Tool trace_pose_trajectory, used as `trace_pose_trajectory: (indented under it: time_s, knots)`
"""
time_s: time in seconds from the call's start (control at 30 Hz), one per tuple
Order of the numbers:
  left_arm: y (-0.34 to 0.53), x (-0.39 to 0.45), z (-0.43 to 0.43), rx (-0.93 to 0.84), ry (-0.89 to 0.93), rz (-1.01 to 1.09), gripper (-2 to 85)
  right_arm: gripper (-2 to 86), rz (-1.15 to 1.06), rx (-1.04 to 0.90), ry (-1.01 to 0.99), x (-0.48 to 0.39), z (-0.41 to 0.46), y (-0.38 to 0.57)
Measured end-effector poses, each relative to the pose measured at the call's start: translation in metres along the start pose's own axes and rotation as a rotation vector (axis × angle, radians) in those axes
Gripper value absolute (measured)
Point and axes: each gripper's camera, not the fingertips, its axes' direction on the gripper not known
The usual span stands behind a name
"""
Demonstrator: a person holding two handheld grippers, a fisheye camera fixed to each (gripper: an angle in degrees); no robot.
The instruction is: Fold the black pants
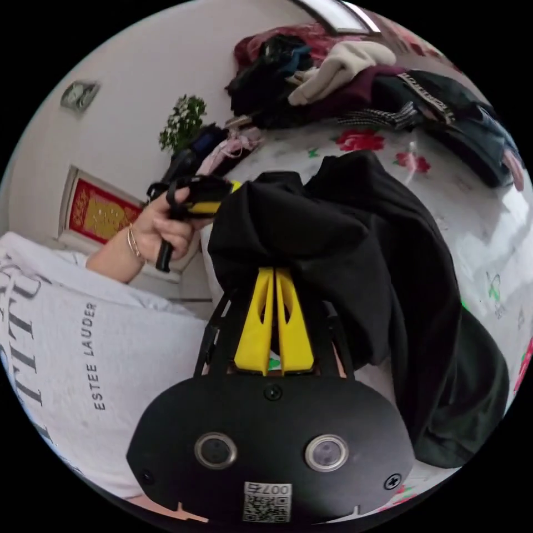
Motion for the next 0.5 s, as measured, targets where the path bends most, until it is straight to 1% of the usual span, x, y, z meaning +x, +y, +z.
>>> trace_pose_trajectory:
  time_s: [0.03,0.1,0.17,0.23,0.3,0.4,0.43,0.5]
  knots:
    - [0.002,-0.002,-0.008,0.031,-0.010,0.005,-0.9,0.3,-0.047,0.038,0.031,-0.005,-0.015,0.013]
    - [0.008,-0.004,-0.024,0.089,-0.046,0.015,-0.8,0.1,-0.067,0.116,0.019,-0.004,-0.051,0.041]
    - [0.014,-0.007,-0.040,0.127,-0.103,0.019,-0.6,-0.1,-0.029,0.202,0.025,0.006,-0.100,0.086]
    - [0.023,-0.011,-0.054,0.148,-0.149,0.063,0.1,-0.1,0.048,0.226,0.053,0.020,-0.119,0.111]
    - [0.029,-0.014,-0.054,0.119,-0.186,0.085,2.6,-0.2,0.084,0.213,0.041,0.031,-0.120,0.117]
    - [0.039,-0.017,-0.032,0.040,-0.274,0.121,7.4,-0.1,0.093,0.198,0.090,0.039,-0.094,0.101]
    - [0.043,-0.017,-0.017,0.003,-0.310,0.138,10.0,0.0,0.108,0.164,0.108,0.046,-0.073,0.091]
    - [0.049,-0.016,0.006,-0.040,-0.374,0.178,13.5,0.1,0.159,0.076,0.064,0.063,-0.038,0.076]
